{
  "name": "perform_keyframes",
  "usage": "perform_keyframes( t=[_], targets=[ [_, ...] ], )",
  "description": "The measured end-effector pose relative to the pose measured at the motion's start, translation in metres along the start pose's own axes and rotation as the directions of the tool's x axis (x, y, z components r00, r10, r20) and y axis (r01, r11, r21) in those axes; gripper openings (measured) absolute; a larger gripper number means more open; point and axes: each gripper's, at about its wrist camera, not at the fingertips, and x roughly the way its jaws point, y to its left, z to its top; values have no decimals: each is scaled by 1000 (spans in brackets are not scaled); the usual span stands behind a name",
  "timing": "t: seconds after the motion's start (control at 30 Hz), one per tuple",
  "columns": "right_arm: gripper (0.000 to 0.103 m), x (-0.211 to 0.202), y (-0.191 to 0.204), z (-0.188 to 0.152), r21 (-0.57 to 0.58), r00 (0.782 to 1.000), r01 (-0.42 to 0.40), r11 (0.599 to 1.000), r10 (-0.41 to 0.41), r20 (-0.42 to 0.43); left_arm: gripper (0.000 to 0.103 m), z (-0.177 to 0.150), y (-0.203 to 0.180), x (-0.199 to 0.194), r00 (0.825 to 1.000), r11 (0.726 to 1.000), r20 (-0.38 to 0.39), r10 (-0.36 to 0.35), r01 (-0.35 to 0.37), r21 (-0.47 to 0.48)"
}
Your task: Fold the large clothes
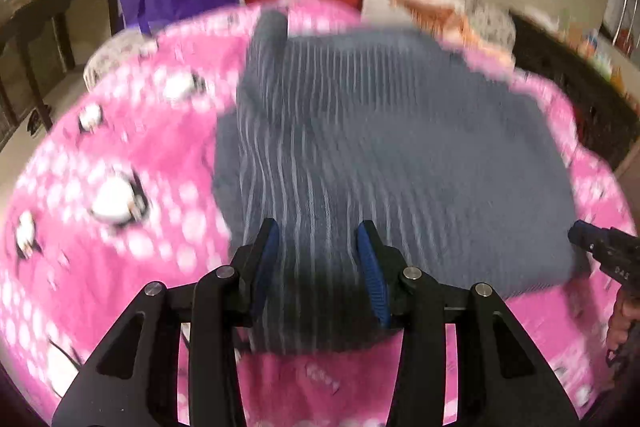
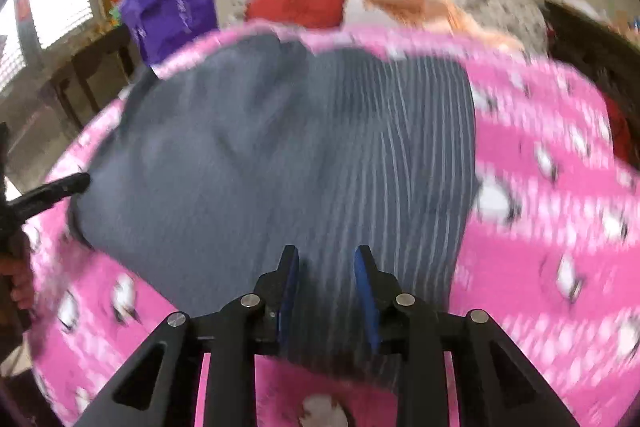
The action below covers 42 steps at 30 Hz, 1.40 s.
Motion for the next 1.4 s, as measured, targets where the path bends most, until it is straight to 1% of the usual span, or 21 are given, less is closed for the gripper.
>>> perform_keyframes(
  t=[0.03,0.07,0.1,0.2,0.3,0.37,0.4,0.5,0.63,0.73,0.77,0.8,0.87,0.97,1.03,1.1,1.13,1.17,1.2,1.27,1.4],
  targets=[
    [28,9,-5,-10,25,1000,-10,1000,11,-16,44,-4,1,8,1000,1000,-11,1,-1,4],
    [29,11,-13,-20,74,997,-57,996,54,48,45,-5,1,8,1000,1000,9,-1,1,8],
    [29,12,-17,-22,89,995,-80,993,74,71,45,-3,2,8,1000,1000,6,-5,5,4],
    [29,11,-22,-18,104,994,-103,989,97,56,45,3,13,-3,999,997,9,-42,43,-69],
    [30,-4,-21,-14,106,997,-72,992,69,36,49,-2,26,-27,999,994,47,-21,26,-102],
    [35,-22,-24,-18,124,996,-57,991,48,74,62,-16,33,-41,998,995,58,-14,20,-98],
    [37,-30,-26,-23,133,996,-42,990,31,85,64,-22,35,-44,998,996,55,-11,16,-92],
    [38,-41,-36,-44,175,998,-4,985,-7,62,65,-38,35,-40,1000,998,4,-8,9,-60],
    [39,-39,-54,-71,245,1000,-7,970,5,8,65,-43,30,-27,999,999,-35,-19,18,-33],
    [49,-38,-60,-83,253,998,-55,966,56,6,65,-39,24,-16,998,999,-56,-23,25,33],
    [64,-38,-60,-81,244,996,-90,966,89,15,65,-38,24,-15,998,998,-56,-26,29,46],
    [72,-37,-60,-78,231,993,-119,966,120,12,65,-38,25,-14,998,998,-61,-30,33,53],
    [72,-32,-60,-72,197,990,-143,970,144,13,66,-31,26,-9,997,997,-70,-46,50,62],
    [72,-20,-65,-59,201,985,-174,964,174,15,71,-24,30,-2,994,996,-80,-79,83,42],
    [67,-10,-62,-46,157,985,-175,972,174,20,74,-21,30,2,992,994,-81,-98,100,33],
    [49,4,-57,-37,119,978,-206,971,208,1,74,-20,30,3,991,994,-77,-105,107,19],
    [43,8,-56,-34,102,978,-208,973,210,-2,67,-19,30,2,991,994,-77,-108,109,12],
    [30,8,-56,-32,95,977,-212,973,212,10,36,-19,30,1,987,990,-78,-139,139,0],
    [21,6,-58,-33,105,977,-215,971,214,21,28,-19,29,1,983,987,-88,-162,161,-12],
    [16,-6,-63,-33,121,972,-234,965,228,57,16,-20,25,-3,983,987,-87,-161,161,-8],
    [13,-35,-67,-38,131,952,-303,944,293,93,13,-24,29,-17,976,980,-85,-200,199,-11]
  ],
)
